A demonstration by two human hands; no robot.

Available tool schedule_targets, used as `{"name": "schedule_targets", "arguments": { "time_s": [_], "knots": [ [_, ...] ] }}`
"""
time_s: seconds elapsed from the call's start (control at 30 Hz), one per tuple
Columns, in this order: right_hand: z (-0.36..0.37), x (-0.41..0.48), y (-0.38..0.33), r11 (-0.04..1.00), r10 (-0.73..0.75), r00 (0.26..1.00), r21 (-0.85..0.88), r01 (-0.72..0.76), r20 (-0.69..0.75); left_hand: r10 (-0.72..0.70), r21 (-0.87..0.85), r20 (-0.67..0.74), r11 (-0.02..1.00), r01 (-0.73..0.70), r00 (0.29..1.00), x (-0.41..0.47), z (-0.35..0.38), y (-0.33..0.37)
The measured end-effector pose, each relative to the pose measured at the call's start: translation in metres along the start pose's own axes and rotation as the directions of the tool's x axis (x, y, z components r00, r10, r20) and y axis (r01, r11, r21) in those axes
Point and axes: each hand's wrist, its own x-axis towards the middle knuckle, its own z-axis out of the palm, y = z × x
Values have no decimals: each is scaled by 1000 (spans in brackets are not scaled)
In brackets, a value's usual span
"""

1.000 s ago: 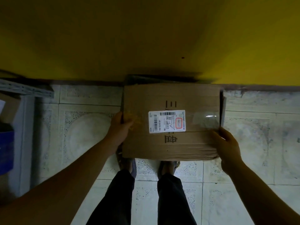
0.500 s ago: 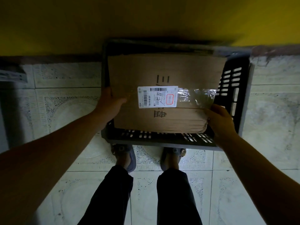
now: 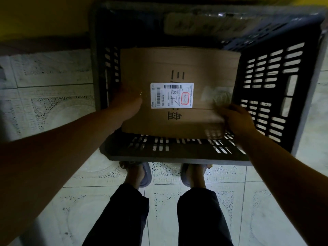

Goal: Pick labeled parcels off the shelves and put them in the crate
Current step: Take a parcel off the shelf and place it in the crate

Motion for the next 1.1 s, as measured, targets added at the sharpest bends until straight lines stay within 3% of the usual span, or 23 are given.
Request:
{"name": "schedule_targets", "arguments": {
  "time_s": [0.13, 0.3, 0.43, 0.67, 0.83, 1.0, 1.1],
  "knots": [
    [12, 20, -1, 999, 5, 1000, 36, -5, -22, 2, 112, -23, 994, 1, 1000, 25, 7, 6],
    [23, 47, -8, 999, -2, 999, 41, 4, -53, -16, 13, 55, 1000, 16, 998, 38, 18, 17],
    [26, 63, -4, 1000, -5, 997, -4, 4, -71, -17, 43, 25, 999, 16, 1000, 34, 32, 17],
    [37, 65, -4, 997, -12, 1000, -76, 14, 27, 31, 66, 117, 997, -39, 993, 37, 47, 4],
    [42, 61, -11, 973, -8, 1000, -233, 10, 8, 117, 24, 136, 992, -121, 984, 31, 37, 10],
    [46, 33, -29, 946, -49, 999, -320, 43, -13, 120, -44, 234, 993, -113, 965, 9, 18, 12],
    [41, 3, -43, 926, -73, 997, -369, 72, 11, 126, -104, 220, 989, -106, 967, -15, 3, 16]
  ]
}}
